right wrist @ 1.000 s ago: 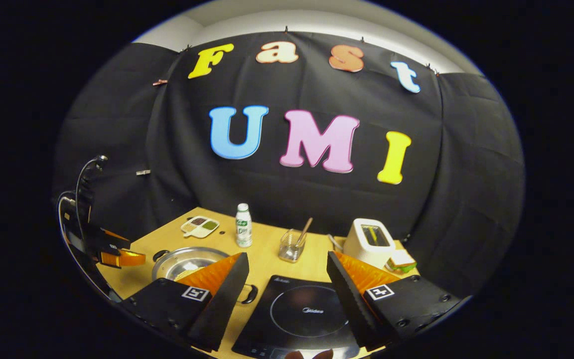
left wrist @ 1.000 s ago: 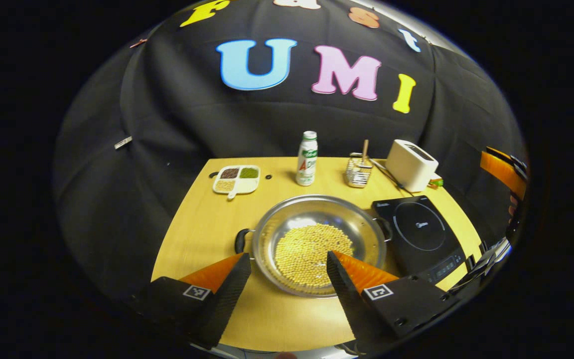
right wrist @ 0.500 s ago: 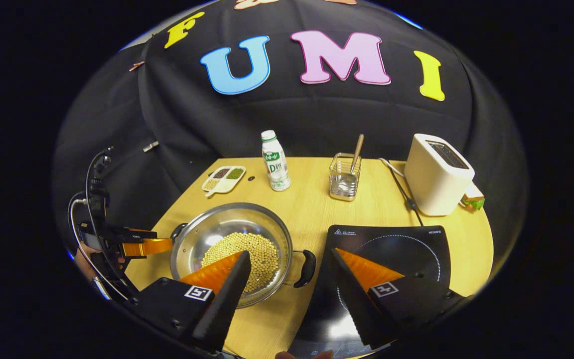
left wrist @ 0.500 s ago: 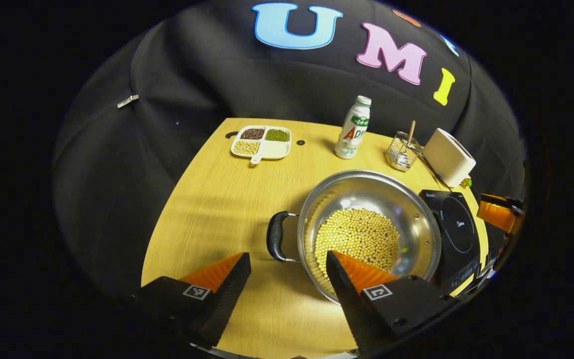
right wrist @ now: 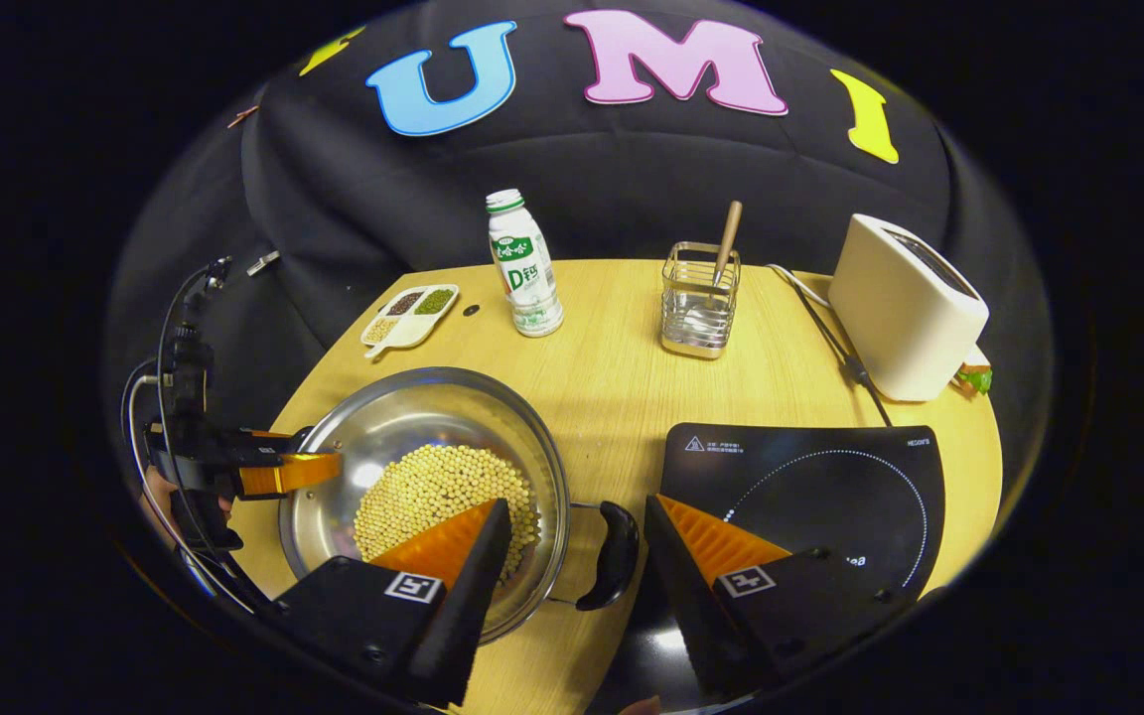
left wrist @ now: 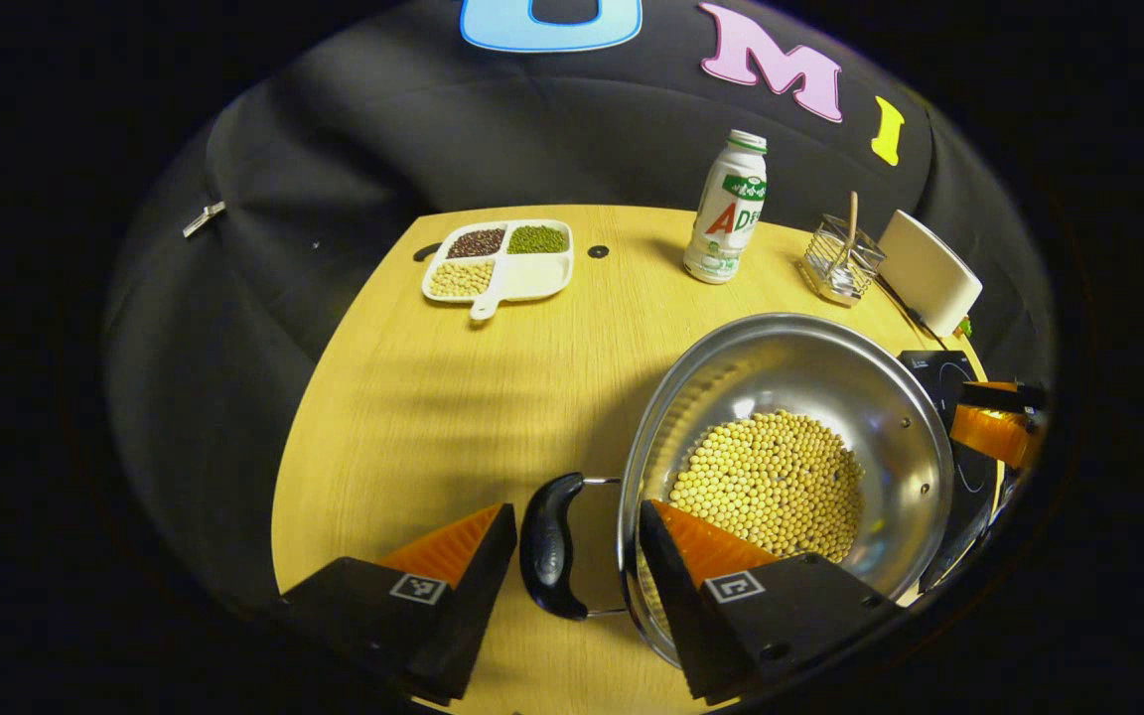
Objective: First push the handle of the pot to place it horizontally, then grasp the pot with both hands and set it on the induction cooktop.
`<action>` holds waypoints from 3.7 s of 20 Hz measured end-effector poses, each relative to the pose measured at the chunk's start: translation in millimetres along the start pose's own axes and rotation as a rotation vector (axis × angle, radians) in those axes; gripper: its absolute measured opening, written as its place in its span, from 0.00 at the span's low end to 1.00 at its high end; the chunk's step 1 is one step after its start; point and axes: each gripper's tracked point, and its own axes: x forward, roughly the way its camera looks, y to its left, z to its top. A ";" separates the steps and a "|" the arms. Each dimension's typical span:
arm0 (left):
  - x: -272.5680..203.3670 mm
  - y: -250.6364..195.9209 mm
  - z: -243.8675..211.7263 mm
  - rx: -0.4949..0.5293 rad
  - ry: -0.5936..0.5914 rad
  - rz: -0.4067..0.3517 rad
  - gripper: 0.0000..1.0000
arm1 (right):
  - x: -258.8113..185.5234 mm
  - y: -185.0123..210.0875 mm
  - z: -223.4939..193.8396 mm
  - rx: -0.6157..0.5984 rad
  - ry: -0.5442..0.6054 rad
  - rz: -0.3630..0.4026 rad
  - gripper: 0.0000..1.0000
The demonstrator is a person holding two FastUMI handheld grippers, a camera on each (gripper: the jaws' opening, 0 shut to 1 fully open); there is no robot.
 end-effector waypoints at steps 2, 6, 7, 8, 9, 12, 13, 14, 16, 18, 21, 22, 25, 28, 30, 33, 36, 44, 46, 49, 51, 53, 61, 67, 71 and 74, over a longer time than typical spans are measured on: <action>4.0 -2.0 0.3 0.001 -0.007 -0.025 0.69 | 9.5 0.1 -6.5 0.003 0.019 -0.002 0.83; 4.9 1.3 -6.5 -0.010 -0.004 -0.075 0.68 | 27.9 -1.0 -25.2 0.002 0.082 -0.021 0.83; 4.8 3.7 -7.1 -0.010 -0.004 -0.067 0.68 | 31.4 -0.4 -27.6 -0.009 0.084 -0.025 0.83; 5.8 6.7 -8.4 -0.011 -0.004 -0.057 0.68 | 38.2 -0.4 -29.8 -0.019 0.088 -0.032 0.80; 5.9 8.6 -8.5 -0.013 -0.003 -0.049 0.68 | 42.0 -2.2 -31.9 -0.034 0.091 -0.050 0.77; 6.8 10.2 -9.0 -0.010 0.004 -0.033 0.68 | 48.1 -3.6 -32.5 -0.026 0.100 -0.080 0.68; 5.7 9.4 -8.9 -0.011 0.005 -0.032 0.68 | 47.5 -3.1 -32.8 -0.019 0.106 -0.076 0.63; 5.4 9.2 -9.3 -0.014 0.003 -0.030 0.67 | 47.0 -1.9 -31.0 -0.018 0.101 -0.075 0.59; 2.6 7.0 -10.5 -0.031 0.008 -0.026 0.64 | 47.8 -3.8 -32.4 -0.022 0.112 -0.081 0.55; -5.6 2.7 -15.2 -0.048 0.024 -0.026 0.59 | 39.9 -4.7 -36.6 -0.012 0.130 -0.072 0.56; -29.0 -0.3 -7.3 -0.027 -0.002 -0.011 0.58 | 22.9 -2.6 -29.3 0.013 0.116 -0.050 0.46; -36.6 -2.9 -3.7 -0.013 -0.007 -0.003 0.56 | 16.3 -3.6 -27.4 0.017 0.113 -0.046 0.46; -56.8 -17.5 7.4 -0.003 -0.006 0.004 0.58 | -4.0 -12.3 -18.1 0.038 0.114 -0.042 0.55; -70.5 -42.6 19.3 0.018 -0.031 -0.004 0.58 | -25.1 -32.1 -5.1 0.044 0.081 -0.054 0.51; -79.2 -62.1 25.5 0.031 -0.040 -0.012 0.58 | -40.2 -47.1 -2.8 0.062 0.067 -0.061 0.51; -87.7 -97.0 35.9 0.060 -0.054 -0.027 0.58 | -61.5 -75.7 -1.2 0.086 0.044 -0.080 0.51; -91.4 -136.0 41.3 0.073 -0.058 -0.053 0.58 | -81.3 -108.2 -2.7 0.105 0.031 -0.104 0.46; -76.5 -238.4 50.5 0.082 -0.045 -0.119 0.58 | -113.3 -201.9 -3.6 0.115 0.033 -0.164 0.51; -71.0 -260.7 53.8 0.086 -0.040 -0.130 0.58 | -116.8 -224.8 -4.9 0.119 0.036 -0.176 0.50; -58.7 -291.2 55.6 0.096 -0.027 -0.141 0.60 | -119.6 -256.0 -10.2 0.135 0.049 -0.190 0.51; -51.2 -308.6 55.4 0.099 -0.018 -0.148 0.60 | -120.4 -274.4 -13.3 0.143 0.057 -0.197 0.50; -44.2 -324.4 55.8 0.104 -0.016 -0.153 0.58 | -119.4 -288.1 -17.1 0.150 0.063 -0.203 0.51; -25.1 -341.3 53.7 0.102 0.014 -0.136 0.58 | -99.1 -310.3 -26.6 0.169 0.096 -0.194 0.51; -12.6 -338.2 45.5 0.084 0.029 -0.140 0.58 | -91.5 -309.6 -30.8 0.159 0.100 -0.192 0.51; -11.8 -338.2 43.1 0.065 0.032 -0.153 0.58 | -94.0 -309.4 -30.3 0.150 0.098 -0.192 0.50; -11.0 -337.9 42.7 0.073 0.036 -0.153 0.59 | -93.8 -309.9 -30.5 0.150 0.095 -0.192 0.51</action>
